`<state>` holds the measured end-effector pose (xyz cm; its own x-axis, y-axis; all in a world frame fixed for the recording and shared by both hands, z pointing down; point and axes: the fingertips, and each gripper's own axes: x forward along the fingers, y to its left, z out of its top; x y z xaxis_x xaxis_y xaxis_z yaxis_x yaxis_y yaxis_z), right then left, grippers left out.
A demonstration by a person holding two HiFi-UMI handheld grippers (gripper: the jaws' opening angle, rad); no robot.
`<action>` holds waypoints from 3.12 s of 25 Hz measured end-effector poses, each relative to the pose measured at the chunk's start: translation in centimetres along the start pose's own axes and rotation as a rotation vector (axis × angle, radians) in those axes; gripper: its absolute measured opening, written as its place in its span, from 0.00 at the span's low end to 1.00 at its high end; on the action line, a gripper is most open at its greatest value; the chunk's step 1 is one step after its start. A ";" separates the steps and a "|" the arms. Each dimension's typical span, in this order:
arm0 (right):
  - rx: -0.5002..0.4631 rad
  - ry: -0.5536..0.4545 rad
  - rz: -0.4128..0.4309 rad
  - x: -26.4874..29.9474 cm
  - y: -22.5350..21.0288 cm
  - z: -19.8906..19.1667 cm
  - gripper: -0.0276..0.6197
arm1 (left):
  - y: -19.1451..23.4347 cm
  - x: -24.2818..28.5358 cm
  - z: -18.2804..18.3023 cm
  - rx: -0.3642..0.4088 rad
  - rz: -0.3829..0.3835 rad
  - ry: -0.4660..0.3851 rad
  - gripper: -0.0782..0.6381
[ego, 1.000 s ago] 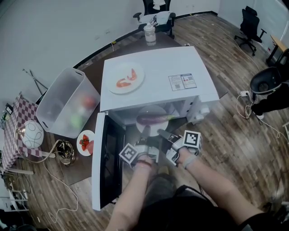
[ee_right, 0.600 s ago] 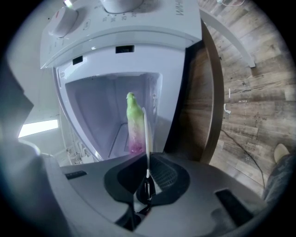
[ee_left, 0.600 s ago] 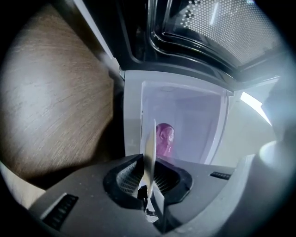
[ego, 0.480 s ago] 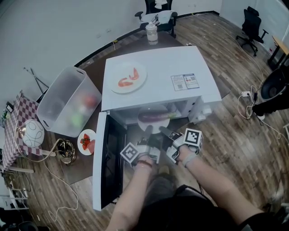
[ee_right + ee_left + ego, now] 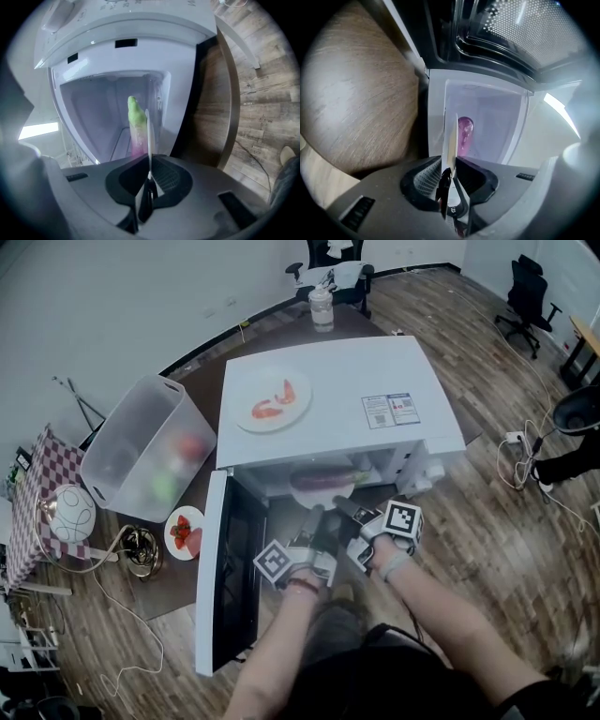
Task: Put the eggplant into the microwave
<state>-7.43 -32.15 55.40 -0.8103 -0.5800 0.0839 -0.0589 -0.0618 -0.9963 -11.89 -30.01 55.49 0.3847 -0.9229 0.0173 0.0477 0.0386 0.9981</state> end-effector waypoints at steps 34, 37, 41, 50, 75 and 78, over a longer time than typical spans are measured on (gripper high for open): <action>-0.056 0.029 -0.009 0.6 0.6 0.7 0.09 | -1.4 2.7 1.3 0.005 -0.019 -0.034 0.13; -0.060 0.027 -0.014 0.9 0.6 0.8 0.08 | -1.2 2.9 1.4 0.011 -0.006 -0.029 0.13; -0.043 0.010 -0.013 1.0 0.5 1.0 0.08 | -1.0 3.1 1.6 0.032 0.009 -0.016 0.13; -0.041 -0.005 -0.011 1.5 0.5 1.6 0.08 | -1.1 3.6 1.5 0.045 0.011 0.019 0.23; -0.067 -0.010 -0.015 2.4 0.7 2.0 0.08 | -0.8 2.4 0.3 0.780 0.149 0.197 0.11; -0.080 -0.008 -0.016 2.4 0.6 2.1 0.08 | -1.3 2.5 0.3 0.975 0.185 0.216 0.11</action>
<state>-8.18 -35.24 55.00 -0.8043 -0.5857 0.0999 -0.1186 -0.0065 -0.9929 -11.28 -32.46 54.27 0.4731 -0.8413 0.2614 -0.7648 -0.2450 0.5958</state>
